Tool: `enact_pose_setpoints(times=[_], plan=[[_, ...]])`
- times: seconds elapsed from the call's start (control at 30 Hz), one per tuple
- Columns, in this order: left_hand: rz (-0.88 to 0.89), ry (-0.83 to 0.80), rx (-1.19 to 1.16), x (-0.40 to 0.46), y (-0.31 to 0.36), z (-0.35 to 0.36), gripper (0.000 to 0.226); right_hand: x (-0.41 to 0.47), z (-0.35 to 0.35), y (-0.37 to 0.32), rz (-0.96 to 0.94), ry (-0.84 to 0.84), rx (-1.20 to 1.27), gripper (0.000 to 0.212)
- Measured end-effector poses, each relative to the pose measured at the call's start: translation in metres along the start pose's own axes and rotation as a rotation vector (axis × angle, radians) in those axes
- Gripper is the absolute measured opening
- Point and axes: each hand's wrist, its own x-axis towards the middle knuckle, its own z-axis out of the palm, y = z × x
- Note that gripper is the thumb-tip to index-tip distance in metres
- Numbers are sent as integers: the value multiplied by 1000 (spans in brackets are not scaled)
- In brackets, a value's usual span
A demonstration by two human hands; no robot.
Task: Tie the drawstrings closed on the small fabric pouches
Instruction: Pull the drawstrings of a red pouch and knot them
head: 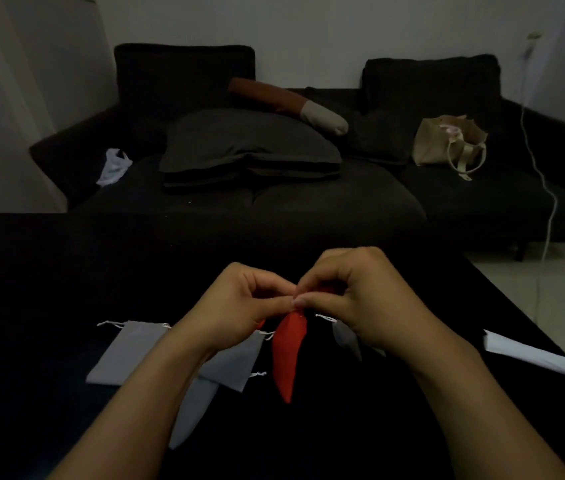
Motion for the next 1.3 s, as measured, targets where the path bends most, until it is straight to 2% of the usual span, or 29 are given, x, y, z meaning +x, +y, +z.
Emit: enact_pose_setpoints(times=[0.1,0.2,0.33,0.4,0.57,0.67,0.83,0.97,1.13,1.3], plan=[[9,-28,-58,-1,1,-1,18,-1,-1,2,71,33,169,12],[18,-78,-114,-1,2,-1,31,-2,-4,5,144,70,365,15],[60,-120,-109,-1,4,0,49,-6,-4,7,186,51,480,14],[88,-64,-121,-1,4,0,47,-7,-1,7,226,70,555,9],[182,153,-111,0,4,8,22,-4,7,11,341,181,686,10],[182,245,-82,3,3,14,15,-3,13,12,354,190,703,7],[202,333,-34,4,2,21,10,-3,15,14,334,177,735,8],[255,429,67,5,-2,26,11,-2,21,15,424,184,887,18],[298,486,87,5,-3,29,14,-1,25,16,466,209,905,17],[172,463,-130,7,0,31,9,-1,24,15,395,231,807,8]])
